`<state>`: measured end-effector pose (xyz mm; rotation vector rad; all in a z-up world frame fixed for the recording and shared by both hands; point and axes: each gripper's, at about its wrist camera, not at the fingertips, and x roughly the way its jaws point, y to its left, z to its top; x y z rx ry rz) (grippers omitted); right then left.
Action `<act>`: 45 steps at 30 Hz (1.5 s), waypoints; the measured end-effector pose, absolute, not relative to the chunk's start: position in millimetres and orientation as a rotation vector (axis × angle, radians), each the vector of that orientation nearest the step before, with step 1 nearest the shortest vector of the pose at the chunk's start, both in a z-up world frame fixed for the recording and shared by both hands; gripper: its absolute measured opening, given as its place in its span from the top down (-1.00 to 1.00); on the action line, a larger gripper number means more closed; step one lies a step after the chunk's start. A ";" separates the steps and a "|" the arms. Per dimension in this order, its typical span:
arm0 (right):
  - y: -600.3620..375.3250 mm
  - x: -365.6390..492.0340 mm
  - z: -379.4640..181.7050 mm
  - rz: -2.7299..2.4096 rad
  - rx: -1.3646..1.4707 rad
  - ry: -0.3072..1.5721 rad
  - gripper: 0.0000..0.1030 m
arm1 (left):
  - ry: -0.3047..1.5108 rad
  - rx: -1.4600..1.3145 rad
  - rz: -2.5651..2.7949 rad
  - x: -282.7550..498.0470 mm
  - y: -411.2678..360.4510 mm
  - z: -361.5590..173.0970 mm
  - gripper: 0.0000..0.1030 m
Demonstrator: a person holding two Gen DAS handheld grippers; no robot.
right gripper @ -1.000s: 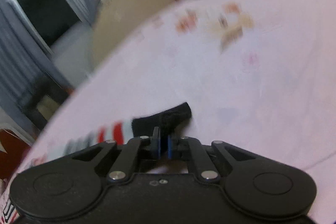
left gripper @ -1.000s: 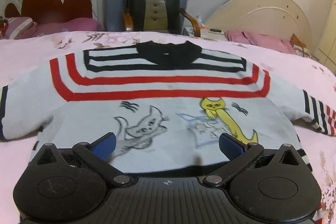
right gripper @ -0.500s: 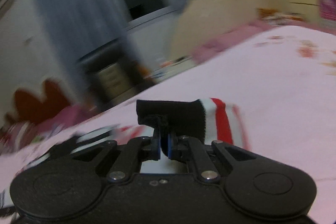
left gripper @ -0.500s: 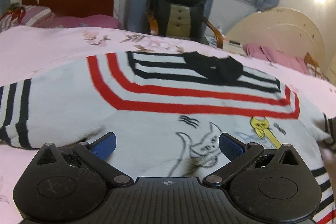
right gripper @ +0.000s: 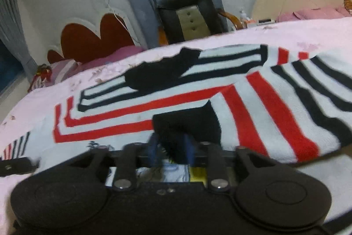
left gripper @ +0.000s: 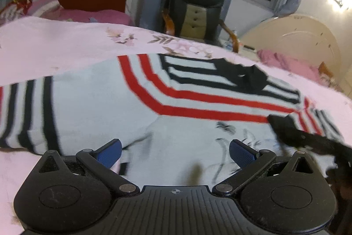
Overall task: Fold small clothes
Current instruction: 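Carry the held sleeve across the sweater body with the right gripper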
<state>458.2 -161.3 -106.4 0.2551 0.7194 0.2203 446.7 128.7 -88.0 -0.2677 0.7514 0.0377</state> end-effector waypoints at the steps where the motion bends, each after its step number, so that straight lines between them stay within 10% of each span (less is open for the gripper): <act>1: -169.1 444.4 -103.0 0.215 0.261 0.687 0.21 | 0.747 -0.302 0.013 450.8 126.3 -88.6 -0.99; 4: -194.3 420.3 -94.0 0.175 0.310 0.671 0.24 | 0.734 -0.413 -0.119 468.2 104.2 -91.7 -0.92; 6: -212.8 405.4 -92.1 0.131 0.359 0.667 0.25 | 0.756 -0.481 -0.219 485.2 80.1 -96.2 -0.22; 16: -258.4 371.3 -101.9 0.009 0.436 0.669 0.24 | 0.875 -0.541 -0.355 556.9 -14.4 -133.9 -0.10; 17: -263.2 368.5 -103.2 -0.001 0.450 0.672 0.23 | 0.868 -0.511 -0.345 559.5 -16.9 -135.8 0.69; 18: -268.0 366.2 -104.7 -0.008 0.468 0.674 0.23 | 0.875 -0.490 -0.331 562.1 -16.0 -136.7 0.87; 39: -335.5 425.9 -146.9 0.054 1.159 0.652 0.06 | 0.759 -0.403 -0.171 530.8 91.9 -120.2 0.91; 45: -334.7 439.5 -153.9 -0.018 1.047 0.718 0.84 | 0.751 -0.405 -0.181 526.8 94.7 -120.3 0.91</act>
